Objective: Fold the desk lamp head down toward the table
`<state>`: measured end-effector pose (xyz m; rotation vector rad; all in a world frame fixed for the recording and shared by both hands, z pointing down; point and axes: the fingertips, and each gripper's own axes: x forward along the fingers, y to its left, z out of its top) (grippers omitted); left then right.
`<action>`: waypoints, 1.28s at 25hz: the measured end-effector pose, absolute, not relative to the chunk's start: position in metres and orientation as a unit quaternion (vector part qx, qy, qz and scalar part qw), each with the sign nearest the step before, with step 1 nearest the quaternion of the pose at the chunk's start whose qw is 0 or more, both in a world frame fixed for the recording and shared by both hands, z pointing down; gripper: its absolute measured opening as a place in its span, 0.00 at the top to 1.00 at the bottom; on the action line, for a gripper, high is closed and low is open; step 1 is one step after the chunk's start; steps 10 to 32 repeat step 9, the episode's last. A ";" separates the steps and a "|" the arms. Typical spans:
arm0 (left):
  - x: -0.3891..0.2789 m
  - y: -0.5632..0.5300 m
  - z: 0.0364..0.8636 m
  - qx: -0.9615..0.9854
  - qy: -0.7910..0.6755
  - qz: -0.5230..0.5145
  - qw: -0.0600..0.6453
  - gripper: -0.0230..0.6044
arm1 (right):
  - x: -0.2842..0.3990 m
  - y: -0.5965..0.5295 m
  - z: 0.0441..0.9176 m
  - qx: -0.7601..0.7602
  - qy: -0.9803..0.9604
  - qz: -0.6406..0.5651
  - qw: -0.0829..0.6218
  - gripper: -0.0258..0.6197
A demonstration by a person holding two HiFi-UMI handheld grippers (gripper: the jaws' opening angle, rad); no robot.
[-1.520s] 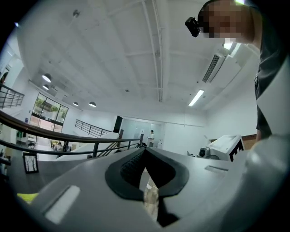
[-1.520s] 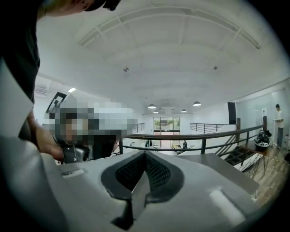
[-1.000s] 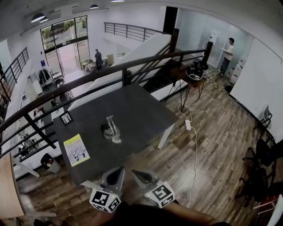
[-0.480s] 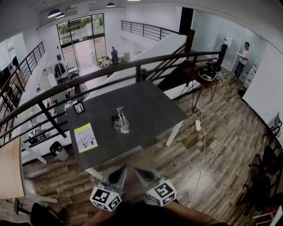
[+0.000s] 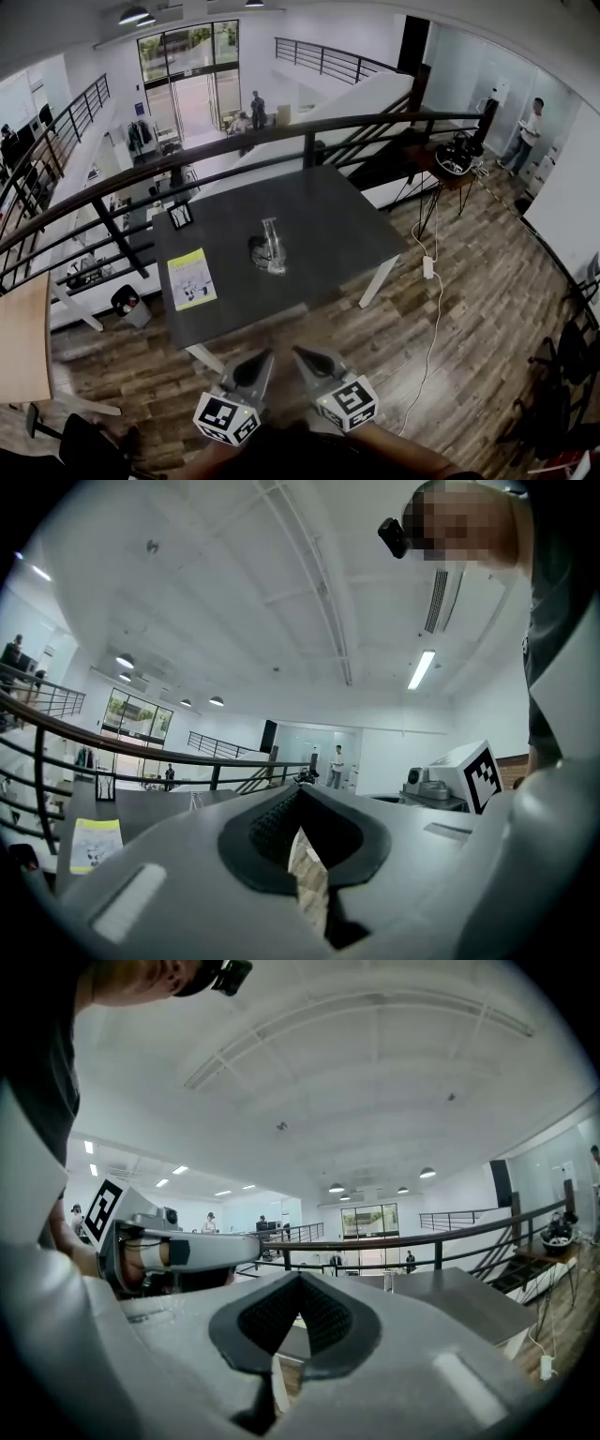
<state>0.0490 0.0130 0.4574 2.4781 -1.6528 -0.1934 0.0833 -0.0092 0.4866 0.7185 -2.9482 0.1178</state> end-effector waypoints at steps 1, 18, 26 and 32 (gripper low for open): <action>0.047 0.013 0.457 0.827 -0.554 -0.066 0.078 0.96 | 0.082 -0.009 0.486 0.236 -0.970 0.038 0.052 0.96; 0.046 0.016 0.458 0.825 -0.555 -0.067 0.084 0.96 | 0.079 -0.006 0.489 0.234 -0.970 0.030 0.056 0.96; 0.046 0.016 0.458 0.825 -0.555 -0.067 0.084 0.96 | 0.079 -0.006 0.489 0.234 -0.970 0.030 0.056 0.96; 0.046 0.016 0.458 0.825 -0.555 -0.067 0.084 0.96 | 0.079 -0.006 0.489 0.234 -0.970 0.030 0.056 0.96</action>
